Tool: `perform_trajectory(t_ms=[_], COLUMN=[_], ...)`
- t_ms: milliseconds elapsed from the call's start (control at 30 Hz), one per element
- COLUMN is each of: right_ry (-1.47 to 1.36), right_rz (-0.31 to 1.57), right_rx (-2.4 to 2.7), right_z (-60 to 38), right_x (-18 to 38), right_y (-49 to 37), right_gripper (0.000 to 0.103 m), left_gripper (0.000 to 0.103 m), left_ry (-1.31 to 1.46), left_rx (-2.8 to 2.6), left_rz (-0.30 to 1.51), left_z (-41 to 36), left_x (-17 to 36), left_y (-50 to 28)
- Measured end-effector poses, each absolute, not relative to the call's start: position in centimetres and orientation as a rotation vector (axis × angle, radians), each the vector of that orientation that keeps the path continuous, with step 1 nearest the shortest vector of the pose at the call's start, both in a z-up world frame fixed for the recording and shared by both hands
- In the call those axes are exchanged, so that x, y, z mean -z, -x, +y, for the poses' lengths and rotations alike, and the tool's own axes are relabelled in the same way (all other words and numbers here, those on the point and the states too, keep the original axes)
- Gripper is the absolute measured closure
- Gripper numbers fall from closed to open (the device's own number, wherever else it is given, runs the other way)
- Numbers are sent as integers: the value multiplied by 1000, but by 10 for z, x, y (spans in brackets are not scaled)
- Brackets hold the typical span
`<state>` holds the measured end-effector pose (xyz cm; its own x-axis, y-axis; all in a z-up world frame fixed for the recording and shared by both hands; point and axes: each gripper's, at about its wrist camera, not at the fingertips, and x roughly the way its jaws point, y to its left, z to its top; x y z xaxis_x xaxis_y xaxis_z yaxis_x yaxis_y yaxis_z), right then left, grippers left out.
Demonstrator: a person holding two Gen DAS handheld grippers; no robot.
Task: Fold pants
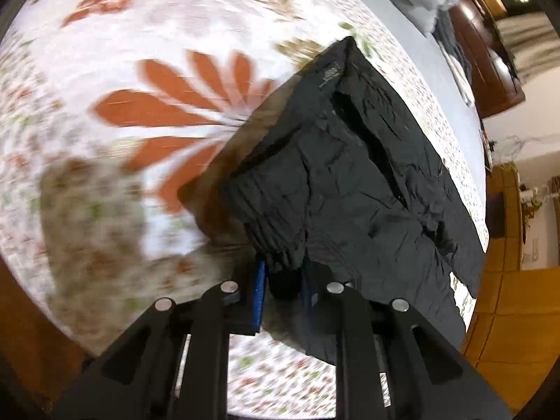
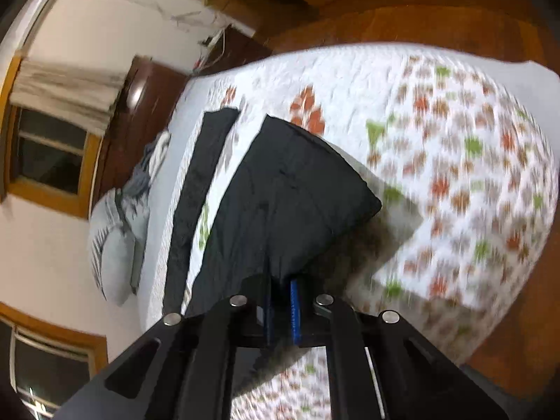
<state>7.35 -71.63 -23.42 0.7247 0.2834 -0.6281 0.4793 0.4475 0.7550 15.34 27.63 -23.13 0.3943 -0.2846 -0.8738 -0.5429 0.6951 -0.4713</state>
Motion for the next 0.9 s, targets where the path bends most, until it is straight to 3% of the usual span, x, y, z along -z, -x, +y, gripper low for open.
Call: perform_trajectory(t_ms=[367,467,500,533,600,667,733,833,900], right_ry=[-1039,-1037,-1043,-1044,-1010,-924,-861,-743,-729], right_rz=[948,980,987,1008,1023,1013,1001,951,945], right_rx=[75,87,82,68,70,152,238,272,225], right_z=[-646,-646,-646,-646,-653,-668,-685,-694,-687], right_x=[261,270,269,264,253,230,210,171,152], right_y=[-66,-69,-71,-72,-70,-60,-53,-60,-80], right_gripper=[95,93,86,81,49,38,38,38,30], left_gripper=[86,75,70,51,25,22,12,5,3], left_ry=[889,833,824,817,765,657,601,571,587], left_rx=[-299,-297,-288,-279,-306,-333,-324,-274,-198], left_rz=[1198,1209,1207,1208,1195,1158,1109,1028,1006], left_z=[345,337,335,335,340,350,362,382,390], left_x=[253,256,254,250,237,213,189,160,153], left_y=[-79,-87,-87,-84,-75,-69,-72,-103,-132])
